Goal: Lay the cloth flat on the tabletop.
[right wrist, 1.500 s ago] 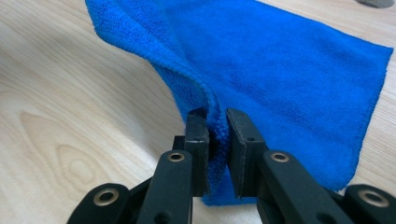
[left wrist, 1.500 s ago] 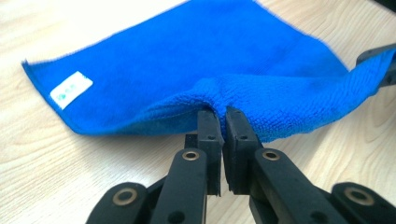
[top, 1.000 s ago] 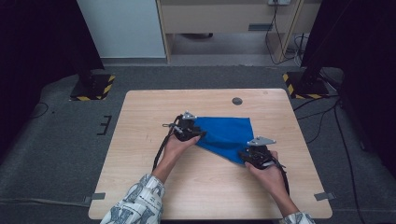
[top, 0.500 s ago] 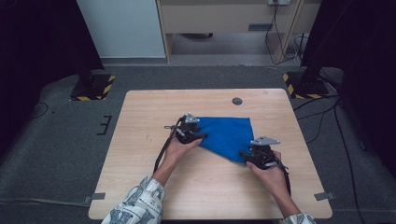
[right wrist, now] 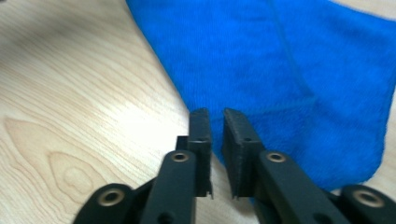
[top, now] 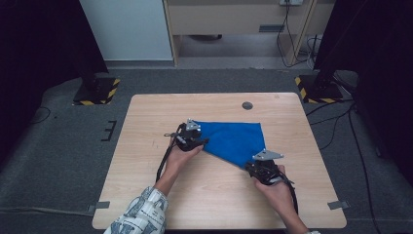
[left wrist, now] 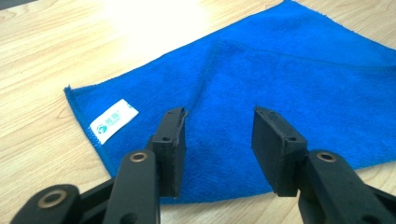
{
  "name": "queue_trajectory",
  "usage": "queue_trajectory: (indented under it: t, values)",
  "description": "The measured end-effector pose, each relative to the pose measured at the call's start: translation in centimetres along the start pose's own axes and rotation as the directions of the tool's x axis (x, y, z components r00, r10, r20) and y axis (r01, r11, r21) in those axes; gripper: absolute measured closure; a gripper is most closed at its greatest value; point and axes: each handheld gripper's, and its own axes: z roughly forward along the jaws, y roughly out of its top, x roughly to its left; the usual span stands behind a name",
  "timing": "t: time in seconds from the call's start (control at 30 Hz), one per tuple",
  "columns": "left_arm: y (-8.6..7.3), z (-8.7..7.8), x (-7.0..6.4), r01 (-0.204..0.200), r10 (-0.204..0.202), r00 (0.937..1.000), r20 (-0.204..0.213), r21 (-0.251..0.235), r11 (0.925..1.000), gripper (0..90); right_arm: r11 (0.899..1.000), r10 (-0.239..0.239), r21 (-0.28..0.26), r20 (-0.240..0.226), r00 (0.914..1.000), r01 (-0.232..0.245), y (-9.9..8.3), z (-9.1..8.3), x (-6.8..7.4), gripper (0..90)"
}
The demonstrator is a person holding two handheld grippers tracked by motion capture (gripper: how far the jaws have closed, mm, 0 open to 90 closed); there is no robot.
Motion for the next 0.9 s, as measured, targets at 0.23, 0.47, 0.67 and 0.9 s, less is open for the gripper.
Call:
queue_trajectory:
  t: [0.23,0.47,0.67,0.9]
  values:
    - [-0.9,0.5,0.7,0.01,-0.01,0.9996,-0.028,0.013,0.9999,52.1,0.999,0.025,0.027,0.037,0.999,-0.026,-0.1,1.8,0.1,60.0]
    - [-1.8,1.0,1.0,0.017,-0.016,0.9999,-0.003,0.043,0.9989,56.9,0.999,-0.002,0.052,0.083,0.9966,-0.002,0.2,3.1,0.9,55.7]
    - [-2.2,1.7,0.7,0.005,-0.006,0.9999,0.013,0.076,0.9971,69.9,0.998,-0.026,0.052,0.116,0.9929,0.02,0.2,3.0,0.7,72.3]
    - [-1.7,1.8,0.7,0.006,-0.007,0.9999,0.01,0.102,0.9947,88.4,0.999,-0.004,0.039,0.074,0.9973,0.001,0.3,2.5,0.1,79.5]
